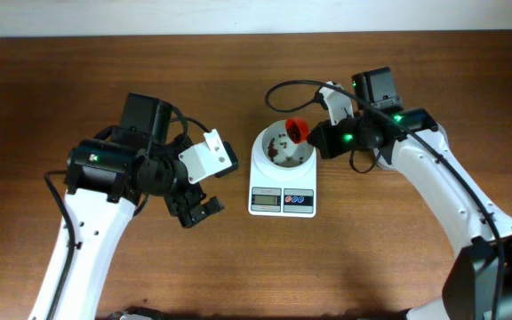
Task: Scoop and weigh 50g on scale
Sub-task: 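Tilt the scoop to pour beans into the bowl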
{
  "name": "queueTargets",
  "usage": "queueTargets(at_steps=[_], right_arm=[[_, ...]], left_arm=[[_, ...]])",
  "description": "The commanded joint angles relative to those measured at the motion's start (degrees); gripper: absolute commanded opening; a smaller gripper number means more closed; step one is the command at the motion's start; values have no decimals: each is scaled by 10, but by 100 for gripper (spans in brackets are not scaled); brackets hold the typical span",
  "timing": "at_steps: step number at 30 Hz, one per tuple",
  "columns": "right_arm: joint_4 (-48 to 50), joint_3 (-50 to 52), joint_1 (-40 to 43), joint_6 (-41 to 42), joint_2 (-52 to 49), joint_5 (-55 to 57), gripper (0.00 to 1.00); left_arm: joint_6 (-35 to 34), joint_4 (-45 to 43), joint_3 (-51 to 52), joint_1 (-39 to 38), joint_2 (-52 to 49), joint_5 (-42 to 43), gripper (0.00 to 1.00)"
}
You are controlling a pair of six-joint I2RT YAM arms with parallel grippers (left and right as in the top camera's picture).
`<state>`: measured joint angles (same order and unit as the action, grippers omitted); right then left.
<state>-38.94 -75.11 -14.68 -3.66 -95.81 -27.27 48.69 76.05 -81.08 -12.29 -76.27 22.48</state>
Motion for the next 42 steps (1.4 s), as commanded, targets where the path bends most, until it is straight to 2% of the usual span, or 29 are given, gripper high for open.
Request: queueTargets(at_steps=[1,14,42], right_arm=[[-3,-10,-7,-6,31,17,4],[-15,-10,-75,-6,32,145,4],[-27,-10,-82,11,66,157,4]], left_arm=[[9,0,5,2,8,2,99],[9,0,5,2,8,2,99],[9,0,5,2,8,2,99]])
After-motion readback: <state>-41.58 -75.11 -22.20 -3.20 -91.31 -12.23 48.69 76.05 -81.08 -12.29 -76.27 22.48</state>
